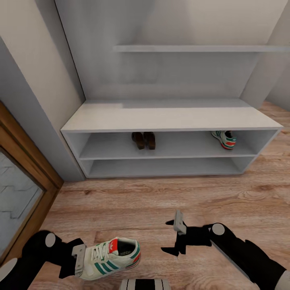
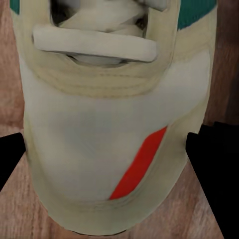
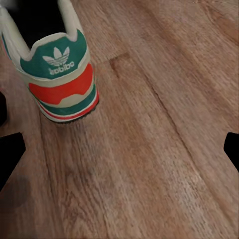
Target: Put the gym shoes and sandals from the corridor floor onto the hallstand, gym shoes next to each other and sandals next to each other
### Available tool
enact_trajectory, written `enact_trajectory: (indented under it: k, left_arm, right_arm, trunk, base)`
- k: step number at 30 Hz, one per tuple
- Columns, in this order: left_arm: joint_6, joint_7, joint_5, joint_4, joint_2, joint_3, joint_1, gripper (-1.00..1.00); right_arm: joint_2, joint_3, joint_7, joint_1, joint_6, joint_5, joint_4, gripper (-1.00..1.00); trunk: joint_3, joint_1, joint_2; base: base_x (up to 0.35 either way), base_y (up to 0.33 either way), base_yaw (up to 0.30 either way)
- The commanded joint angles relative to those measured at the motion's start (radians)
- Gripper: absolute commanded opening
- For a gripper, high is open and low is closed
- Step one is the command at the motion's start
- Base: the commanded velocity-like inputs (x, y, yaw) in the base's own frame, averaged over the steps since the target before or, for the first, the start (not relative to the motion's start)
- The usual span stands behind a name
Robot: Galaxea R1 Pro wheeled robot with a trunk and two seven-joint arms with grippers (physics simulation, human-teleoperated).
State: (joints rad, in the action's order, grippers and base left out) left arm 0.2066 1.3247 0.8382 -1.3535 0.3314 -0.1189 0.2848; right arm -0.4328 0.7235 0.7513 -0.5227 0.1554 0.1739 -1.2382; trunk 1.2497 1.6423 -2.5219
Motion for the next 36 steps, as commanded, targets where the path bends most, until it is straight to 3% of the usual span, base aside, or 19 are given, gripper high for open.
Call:
enact_trajectory:
  k: [1, 15, 25, 36]
  left_arm:
    - [-0.001, 0.011, 0.000, -0.012, -0.001, 0.000, 0.000, -1.00]
    - [-0.015, 0.050, 0.002, -0.054, -0.004, -0.005, 0.000, -1.00]
    - [-0.058, 0.054, 0.002, -0.059, 0.002, 0.001, 0.000, -1.00]
    - [-0.075, 0.056, 0.002, -0.058, -0.002, -0.003, 0.000, -1.00]
  right_arm:
    - [0.000, -0.001, 0.019, -0.006, -0.001, 0.000, 0.000, 1.00]
    - [0.003, 0.006, 0.111, -0.023, -0.050, 0.001, -0.011, 1.00]
    - [0.002, -0.002, 0.229, -0.025, -0.086, 0.001, -0.010, 1.00]
    - [0.002, -0.003, 0.267, -0.025, -0.111, 0.001, -0.006, 1.00]
  trunk:
    - [0.000, 0.000, 0.000]
    - [0.000, 0.000, 0.000]
    - [0.000, 0.000, 0.000]
    - [0.000, 0.000, 0.000]
  base:
    - [0.000, 0.000, 0.000]
    - [0.000, 0.000, 0.000]
    - [0.000, 0.000, 0.000]
    - [0.000, 0.000, 0.000]
